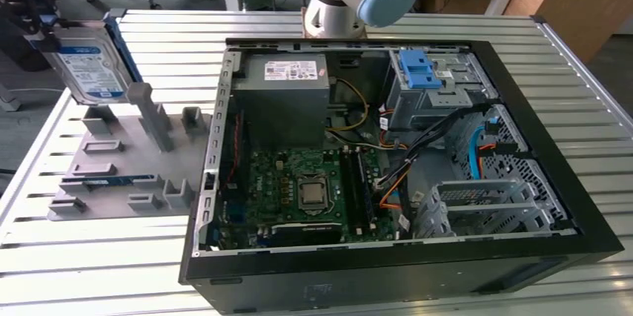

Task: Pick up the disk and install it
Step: 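Pick up the disk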

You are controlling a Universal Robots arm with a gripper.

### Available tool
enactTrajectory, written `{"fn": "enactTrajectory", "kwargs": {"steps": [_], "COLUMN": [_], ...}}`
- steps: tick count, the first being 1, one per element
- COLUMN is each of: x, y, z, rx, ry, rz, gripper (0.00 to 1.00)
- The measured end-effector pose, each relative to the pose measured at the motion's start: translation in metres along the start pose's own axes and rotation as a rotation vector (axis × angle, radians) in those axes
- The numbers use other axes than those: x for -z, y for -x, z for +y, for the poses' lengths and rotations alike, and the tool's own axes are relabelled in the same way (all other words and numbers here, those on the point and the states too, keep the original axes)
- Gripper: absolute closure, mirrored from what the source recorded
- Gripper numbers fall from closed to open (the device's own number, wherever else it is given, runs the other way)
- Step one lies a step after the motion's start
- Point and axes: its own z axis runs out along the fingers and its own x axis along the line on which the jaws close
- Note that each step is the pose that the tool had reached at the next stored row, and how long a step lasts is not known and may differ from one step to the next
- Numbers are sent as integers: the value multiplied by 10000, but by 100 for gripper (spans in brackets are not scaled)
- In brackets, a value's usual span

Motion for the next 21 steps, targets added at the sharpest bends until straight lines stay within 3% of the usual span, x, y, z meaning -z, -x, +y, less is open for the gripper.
{"fn": "enactTrajectory", "kwargs": {"steps": [21], "x": [97], "y": [1], "z": [2], "rx": [0], "ry": [1], "rz": [0], "gripper": [64]}}
